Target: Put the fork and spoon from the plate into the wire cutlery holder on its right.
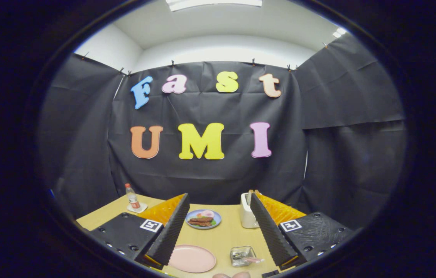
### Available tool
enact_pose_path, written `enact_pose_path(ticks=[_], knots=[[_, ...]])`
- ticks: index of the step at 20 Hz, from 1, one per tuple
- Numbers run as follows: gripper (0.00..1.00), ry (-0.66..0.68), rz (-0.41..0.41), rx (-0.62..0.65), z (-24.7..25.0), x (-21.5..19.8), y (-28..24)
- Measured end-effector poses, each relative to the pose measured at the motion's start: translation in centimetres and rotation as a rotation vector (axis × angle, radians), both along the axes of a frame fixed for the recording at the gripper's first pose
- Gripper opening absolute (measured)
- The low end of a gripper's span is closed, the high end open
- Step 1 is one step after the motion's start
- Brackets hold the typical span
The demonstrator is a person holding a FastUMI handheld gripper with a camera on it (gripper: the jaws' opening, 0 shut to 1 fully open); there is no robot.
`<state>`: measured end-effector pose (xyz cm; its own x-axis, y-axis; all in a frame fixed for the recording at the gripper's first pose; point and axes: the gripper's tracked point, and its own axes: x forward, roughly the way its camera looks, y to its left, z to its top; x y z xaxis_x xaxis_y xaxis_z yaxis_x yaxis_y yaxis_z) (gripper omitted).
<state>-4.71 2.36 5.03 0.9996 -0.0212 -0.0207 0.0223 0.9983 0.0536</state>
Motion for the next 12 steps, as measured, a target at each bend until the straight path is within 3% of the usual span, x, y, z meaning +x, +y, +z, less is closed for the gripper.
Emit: enact_pose_path(ticks=[12], knots=[[0.96,0.04,-0.005,0.041,-0.65,0.9,0.53]])
